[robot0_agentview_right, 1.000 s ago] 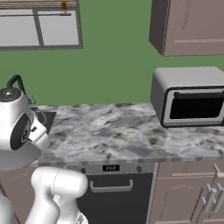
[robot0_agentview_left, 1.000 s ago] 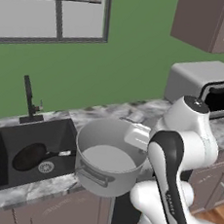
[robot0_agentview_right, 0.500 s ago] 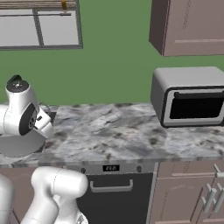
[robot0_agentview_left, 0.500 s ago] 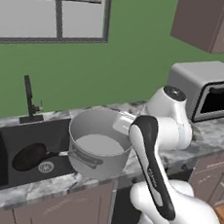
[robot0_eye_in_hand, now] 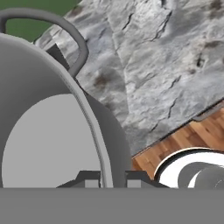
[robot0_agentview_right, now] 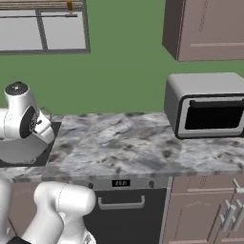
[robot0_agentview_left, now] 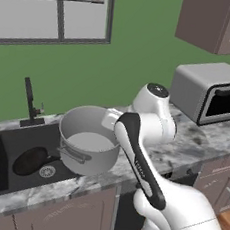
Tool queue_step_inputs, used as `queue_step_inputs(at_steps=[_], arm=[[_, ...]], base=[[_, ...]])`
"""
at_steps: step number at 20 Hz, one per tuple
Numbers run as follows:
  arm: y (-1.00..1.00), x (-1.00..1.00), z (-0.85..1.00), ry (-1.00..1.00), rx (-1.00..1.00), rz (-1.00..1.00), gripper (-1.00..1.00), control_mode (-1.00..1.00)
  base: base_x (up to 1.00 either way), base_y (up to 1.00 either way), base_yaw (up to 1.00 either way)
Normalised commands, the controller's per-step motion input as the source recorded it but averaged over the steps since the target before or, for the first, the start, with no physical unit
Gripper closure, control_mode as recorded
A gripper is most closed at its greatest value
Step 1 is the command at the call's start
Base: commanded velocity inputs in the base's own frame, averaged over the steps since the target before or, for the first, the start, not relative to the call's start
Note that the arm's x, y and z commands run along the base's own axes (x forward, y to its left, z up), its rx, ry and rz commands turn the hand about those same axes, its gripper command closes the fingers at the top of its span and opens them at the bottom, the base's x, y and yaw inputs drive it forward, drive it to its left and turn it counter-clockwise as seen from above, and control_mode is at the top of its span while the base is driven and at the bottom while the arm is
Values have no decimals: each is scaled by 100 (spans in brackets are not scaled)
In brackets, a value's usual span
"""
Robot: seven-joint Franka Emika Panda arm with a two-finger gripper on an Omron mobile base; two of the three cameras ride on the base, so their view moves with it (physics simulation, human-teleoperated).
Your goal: Move the pot and pan from the stove into the sink.
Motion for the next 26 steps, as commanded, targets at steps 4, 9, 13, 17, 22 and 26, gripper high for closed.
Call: queue_step_inputs(at_steps=[4,9,13,17,22,26], arm=[[44,49,-10,0,0,-1,100,-100],[44,45,-13,0,0,-3,100,-100],[33,27,-7,-6,-2,-9,100,-100],[8,3,0,-4,0,-1,100,-100],[8,-1,-7,-4,5,3,100,-100],[8,0,-17,-6,10,11,100,-100]], base=[[0,0,0],[0,0,0],[0,0,0],[0,0,0],[0,0,0],[0,0,0]])
